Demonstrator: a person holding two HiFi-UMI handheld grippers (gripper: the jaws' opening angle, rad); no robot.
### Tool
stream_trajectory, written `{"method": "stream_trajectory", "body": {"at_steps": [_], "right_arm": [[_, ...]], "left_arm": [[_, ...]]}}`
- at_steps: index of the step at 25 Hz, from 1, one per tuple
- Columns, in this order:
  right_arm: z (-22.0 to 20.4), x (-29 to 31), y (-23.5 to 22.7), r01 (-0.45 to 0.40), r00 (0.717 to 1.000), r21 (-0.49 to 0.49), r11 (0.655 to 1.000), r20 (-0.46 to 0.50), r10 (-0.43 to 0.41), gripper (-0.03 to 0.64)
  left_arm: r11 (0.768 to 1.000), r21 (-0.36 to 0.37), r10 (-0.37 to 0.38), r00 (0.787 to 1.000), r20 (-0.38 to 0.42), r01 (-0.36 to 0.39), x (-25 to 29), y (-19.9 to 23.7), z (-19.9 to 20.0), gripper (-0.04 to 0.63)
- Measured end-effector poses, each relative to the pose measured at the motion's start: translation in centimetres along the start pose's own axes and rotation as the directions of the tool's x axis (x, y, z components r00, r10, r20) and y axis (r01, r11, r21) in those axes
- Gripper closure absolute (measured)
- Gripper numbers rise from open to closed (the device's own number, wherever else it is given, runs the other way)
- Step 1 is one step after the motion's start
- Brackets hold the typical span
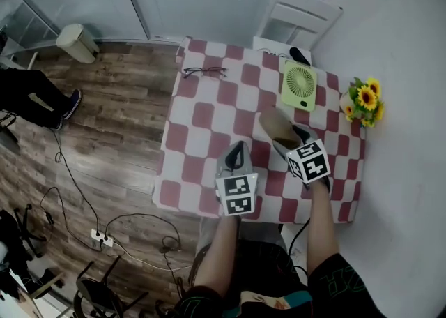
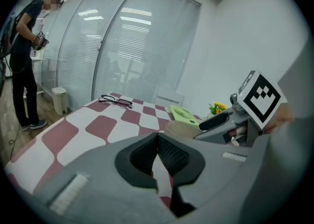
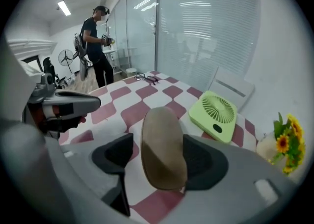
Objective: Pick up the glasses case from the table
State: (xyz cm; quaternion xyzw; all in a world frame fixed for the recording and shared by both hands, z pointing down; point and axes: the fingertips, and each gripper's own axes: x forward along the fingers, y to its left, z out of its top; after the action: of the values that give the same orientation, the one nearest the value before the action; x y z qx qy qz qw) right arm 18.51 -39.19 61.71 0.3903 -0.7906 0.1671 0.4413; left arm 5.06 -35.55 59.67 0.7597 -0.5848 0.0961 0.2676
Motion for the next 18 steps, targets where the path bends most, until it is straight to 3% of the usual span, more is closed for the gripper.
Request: {"method": "stream_trajectory", "body": {"at_steps": [8,13,18], "right_arm": [[-0.4,3.1,0.1,-0.054,0.984,-0.173,0.983,-0.175,0.023,0.268],[-0.4,4.7,0.2,-0.081,0.985,-0.179,0.981,-0.165,0.051,0.231],[-0.4,5.0,0.0,-0.048,0.987,-0.181,0.982,-0.16,0.019,0.227]], "left_arm": [[0.998,-0.047,0.053,0.999,0.005,-0.053,1.1,1.4,0.6,0.584],[0.997,-0.044,0.06,0.998,-0.001,-0.06,1.5,1.5,0.3,0.584],[0.997,-0.036,0.07,0.998,0.008,-0.069,1.3,2.9,1.1,0.584]]}}
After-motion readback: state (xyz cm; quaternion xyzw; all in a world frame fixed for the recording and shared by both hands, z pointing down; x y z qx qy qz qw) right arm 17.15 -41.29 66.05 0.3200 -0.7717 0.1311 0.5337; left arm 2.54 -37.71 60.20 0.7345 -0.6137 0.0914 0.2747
